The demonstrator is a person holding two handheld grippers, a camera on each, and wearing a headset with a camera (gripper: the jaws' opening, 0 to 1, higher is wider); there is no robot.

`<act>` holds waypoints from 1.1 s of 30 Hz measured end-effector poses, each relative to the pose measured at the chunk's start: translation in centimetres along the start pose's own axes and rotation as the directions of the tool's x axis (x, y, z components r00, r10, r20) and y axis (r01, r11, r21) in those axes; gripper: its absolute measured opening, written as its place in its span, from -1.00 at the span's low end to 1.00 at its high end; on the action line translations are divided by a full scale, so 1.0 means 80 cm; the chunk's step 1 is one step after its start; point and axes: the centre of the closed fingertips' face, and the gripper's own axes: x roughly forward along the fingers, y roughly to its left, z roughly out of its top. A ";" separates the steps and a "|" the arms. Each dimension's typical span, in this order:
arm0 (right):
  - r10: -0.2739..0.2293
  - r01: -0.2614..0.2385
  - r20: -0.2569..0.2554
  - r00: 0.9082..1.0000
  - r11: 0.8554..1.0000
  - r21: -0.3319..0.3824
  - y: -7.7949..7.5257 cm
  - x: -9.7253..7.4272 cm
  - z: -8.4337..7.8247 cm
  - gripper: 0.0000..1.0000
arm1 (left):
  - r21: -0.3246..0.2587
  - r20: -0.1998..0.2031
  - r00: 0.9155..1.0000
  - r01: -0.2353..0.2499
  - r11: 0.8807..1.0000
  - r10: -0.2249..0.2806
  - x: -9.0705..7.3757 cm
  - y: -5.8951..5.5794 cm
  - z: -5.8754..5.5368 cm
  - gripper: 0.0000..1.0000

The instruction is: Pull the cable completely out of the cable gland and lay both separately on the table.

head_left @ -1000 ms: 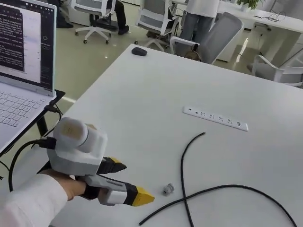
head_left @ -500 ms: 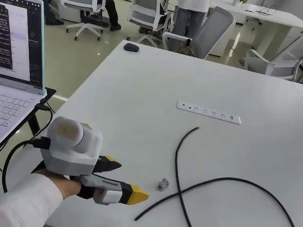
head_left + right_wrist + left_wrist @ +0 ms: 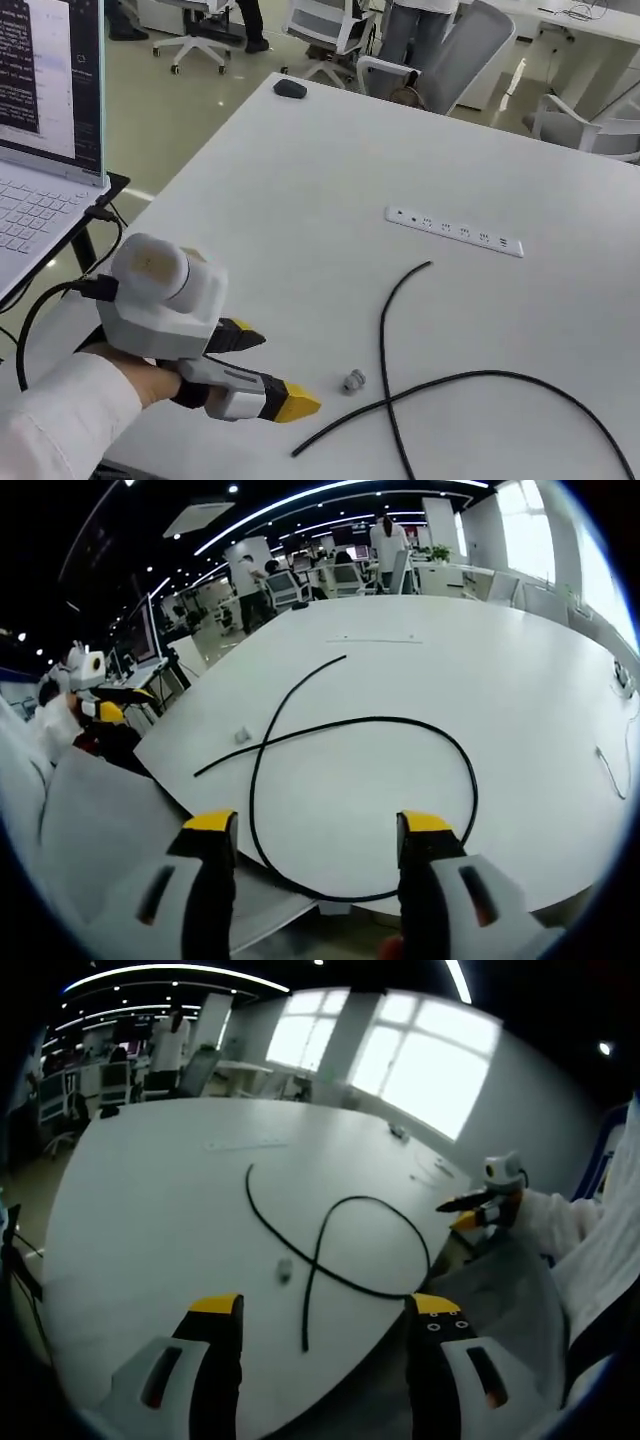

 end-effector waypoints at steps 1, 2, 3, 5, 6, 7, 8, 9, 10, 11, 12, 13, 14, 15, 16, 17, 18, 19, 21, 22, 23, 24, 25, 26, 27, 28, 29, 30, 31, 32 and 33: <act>0.001 -0.001 -0.003 1.000 1.000 -0.008 0.000 0.000 0.001 0.35 | -0.010 0.006 1.000 0.004 1.000 -0.004 0.001 -0.001 0.001 0.32; 0.002 -0.003 -0.004 1.000 1.000 -0.016 0.001 -0.001 0.001 0.35 | -0.015 0.005 1.000 0.010 1.000 -0.010 0.002 -0.003 0.000 0.31; 0.002 -0.002 -0.001 1.000 1.000 -0.020 0.001 -0.002 0.002 0.35 | -0.014 0.001 1.000 0.013 1.000 -0.013 0.003 -0.004 -0.001 0.31; 0.003 -0.003 0.009 1.000 1.000 -0.008 0.000 -0.002 0.004 0.35 | 0.004 -0.016 1.000 0.018 1.000 -0.018 0.006 -0.007 -0.004 0.31; 0.006 -0.006 0.011 1.000 1.000 -0.005 0.001 -0.002 0.004 0.35 | 0.006 -0.014 1.000 0.017 1.000 -0.017 0.006 -0.007 -0.004 0.31; 0.006 -0.006 0.009 1.000 1.000 -0.007 0.001 -0.002 0.004 0.35 | 0.002 -0.011 1.000 0.017 1.000 -0.017 0.006 -0.007 -0.003 0.31; 0.003 -0.003 0.004 1.000 1.000 -0.013 0.001 -0.003 0.002 0.35 | -0.004 -0.006 1.000 0.019 1.000 -0.019 0.006 -0.008 -0.002 0.31; 0.002 -0.002 0.003 1.000 1.000 -0.014 0.000 -0.003 0.002 0.35 | -0.004 0.000 1.000 0.022 1.000 -0.022 0.007 -0.010 -0.001 0.31; 0.003 -0.003 0.005 1.000 1.000 -0.011 0.001 -0.004 0.001 0.35 | -0.004 0.001 1.000 0.022 1.000 -0.022 0.007 -0.011 -0.001 0.31; 0.004 -0.004 0.006 1.000 1.000 -0.007 0.001 -0.004 0.001 0.35 | -0.004 0.001 1.000 0.023 1.000 -0.023 0.008 -0.012 -0.001 0.31; 0.004 -0.004 0.006 1.000 1.000 -0.006 0.001 -0.004 0.000 0.35 | -0.005 -0.001 1.000 0.026 1.000 -0.026 0.009 -0.013 -0.002 0.31; 0.003 -0.003 0.005 1.000 1.000 -0.006 0.001 -0.004 -0.001 0.35 | -0.006 -0.002 1.000 0.028 1.000 -0.028 0.010 -0.013 -0.003 0.31; 0.003 -0.003 0.004 1.000 1.000 -0.005 0.001 -0.004 -0.002 0.35 | -0.005 -0.006 1.000 0.030 1.000 -0.030 0.011 -0.014 -0.004 0.31; 0.003 -0.003 0.005 1.000 1.000 -0.004 0.002 -0.004 -0.002 0.35 | -0.005 -0.008 0.999 0.031 1.000 -0.031 0.011 -0.014 -0.005 0.31; 0.003 -0.003 0.008 1.000 1.000 -0.002 0.002 -0.004 -0.002 0.35 | -0.005 -0.011 0.999 0.033 0.999 -0.033 0.012 -0.015 -0.006 0.31; 0.003 -0.003 0.011 1.000 1.000 0.001 0.001 -0.005 -0.002 0.35 | -0.004 -0.011 0.999 0.034 0.999 -0.034 0.012 -0.015 -0.006 0.31; 0.002 -0.002 0.012 1.000 1.000 0.003 0.001 -0.005 -0.002 0.35 | -0.006 -0.011 0.999 0.035 0.999 -0.035 0.013 -0.015 -0.005 0.31; 0.001 -0.001 0.013 1.000 1.000 0.004 0.001 -0.005 -0.002 0.35 | -0.008 -0.010 0.999 0.035 0.999 -0.036 0.013 -0.015 -0.005 0.30; 0.002 -0.002 0.013 1.000 1.000 0.005 0.000 -0.005 -0.002 0.35 | -0.012 -0.007 0.999 0.038 0.999 -0.038 0.014 -0.016 -0.004 0.30; 0.003 -0.003 0.012 1.000 1.000 0.005 0.001 -0.004 -0.002 0.35 | -0.015 -0.006 0.999 0.036 0.999 -0.037 0.014 -0.016 -0.004 0.30; 0.004 -0.004 0.012 1.000 1.000 0.006 0.001 -0.004 -0.002 0.35 | -0.016 -0.006 0.999 0.035 0.999 -0.035 0.014 -0.015 -0.004 0.30; 0.005 -0.005 0.011 1.000 1.000 0.006 0.001 -0.003 -0.003 0.35 | -0.017 -0.006 0.999 0.033 0.999 -0.033 0.015 -0.015 -0.004 0.30; 0.007 -0.007 0.011 1.000 1.000 0.006 0.002 -0.003 -0.003 0.35 | -0.017 -0.009 0.999 0.032 0.999 -0.032 0.015 -0.014 -0.005 0.30; 0.008 -0.008 0.010 1.000 1.000 0.007 0.002 -0.002 -0.003 0.35 | -0.017 -0.010 0.999 0.030 0.999 -0.031 0.015 -0.014 -0.006 0.30; 0.009 -0.009 0.009 1.000 1.000 0.007 0.002 -0.002 -0.003 0.35 | -0.018 -0.011 1.000 0.027 0.999 -0.028 0.015 -0.013 -0.006 0.30; 0.011 -0.011 0.009 1.000 1.000 0.007 0.002 -0.001 -0.003 0.34 | -0.019 -0.010 1.000 0.026 0.999 -0.026 0.015 -0.013 -0.006 0.30; 0.012 -0.012 0.010 1.000 1.000 0.008 0.002 -0.001 -0.003 0.34 | -0.020 -0.011 1.000 0.026 0.999 -0.026 0.015 -0.013 -0.006 0.30; 0.013 -0.013 0.010 1.000 1.000 0.009 0.002 0.000 -0.003 0.34 | -0.020 -0.012 1.000 0.027 0.999 -0.028 0.015 -0.013 -0.007 0.30; 0.014 -0.014 0.009 1.000 1.000 0.008 0.002 0.000 -0.003 0.34 | -0.019 -0.014 1.000 0.028 0.999 -0.028 0.015 -0.013 -0.007 0.30; 0.015 -0.015 0.008 1.000 1.000 0.006 0.002 0.001 -0.002 0.34 | -0.018 -0.014 0.999 0.029 0.999 -0.029 0.015 -0.013 -0.007 0.30; 0.016 -0.016 0.008 1.000 1.000 0.006 0.002 0.001 -0.002 0.34 | -0.019 -0.014 0.999 0.029 0.999 -0.030 0.015 -0.014 -0.008 0.30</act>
